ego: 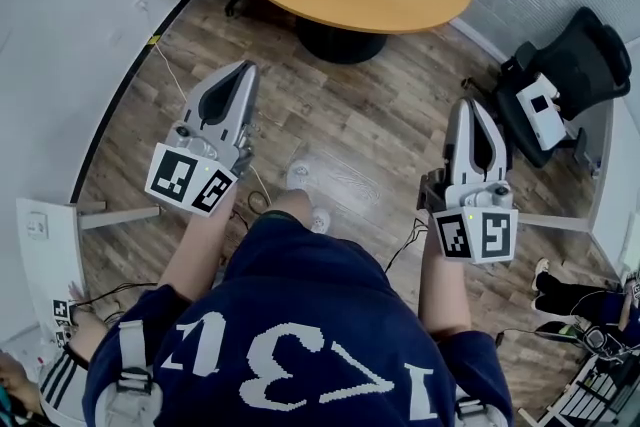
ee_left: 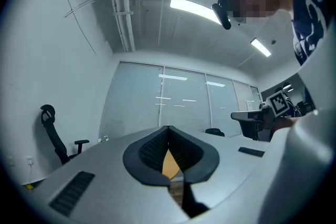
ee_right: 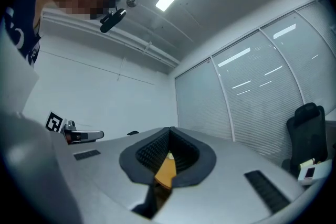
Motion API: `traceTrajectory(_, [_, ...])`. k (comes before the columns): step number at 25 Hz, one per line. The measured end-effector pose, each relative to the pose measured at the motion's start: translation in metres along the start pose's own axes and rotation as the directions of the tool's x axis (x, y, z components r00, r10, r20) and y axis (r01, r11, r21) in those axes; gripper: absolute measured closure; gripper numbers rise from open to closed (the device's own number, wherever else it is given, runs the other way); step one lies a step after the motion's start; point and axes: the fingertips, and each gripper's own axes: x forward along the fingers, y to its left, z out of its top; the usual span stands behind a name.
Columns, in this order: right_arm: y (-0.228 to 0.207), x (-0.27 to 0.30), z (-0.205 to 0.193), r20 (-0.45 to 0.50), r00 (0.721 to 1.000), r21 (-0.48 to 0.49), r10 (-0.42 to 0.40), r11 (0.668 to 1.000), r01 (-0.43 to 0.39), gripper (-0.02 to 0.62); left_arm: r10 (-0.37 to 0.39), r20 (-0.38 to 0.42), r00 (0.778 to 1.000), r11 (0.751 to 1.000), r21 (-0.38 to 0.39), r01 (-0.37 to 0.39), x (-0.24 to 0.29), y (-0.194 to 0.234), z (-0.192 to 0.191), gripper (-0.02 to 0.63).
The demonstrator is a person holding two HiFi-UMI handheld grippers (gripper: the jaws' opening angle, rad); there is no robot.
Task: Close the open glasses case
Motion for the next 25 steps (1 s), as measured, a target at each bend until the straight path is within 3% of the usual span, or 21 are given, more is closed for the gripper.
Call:
traceTrajectory(8, [-0.017,0.052,-0.016,-0.024,1.0,0.005,0.005,1.0,-0.005,0.571,0.005,0.006,1.0,1.0,-0.015,-0.005,0.044,0.035,-0.015,0.592])
traceTrajectory(25, [-0.081,0.237,-0.031,-0.004,0.999,-0.014,-0.054,0.998,0.054,0.571,-0.094,0.06,0.994,0.995,-0.013,0.095,0.227,0.157,-0.016,0.592])
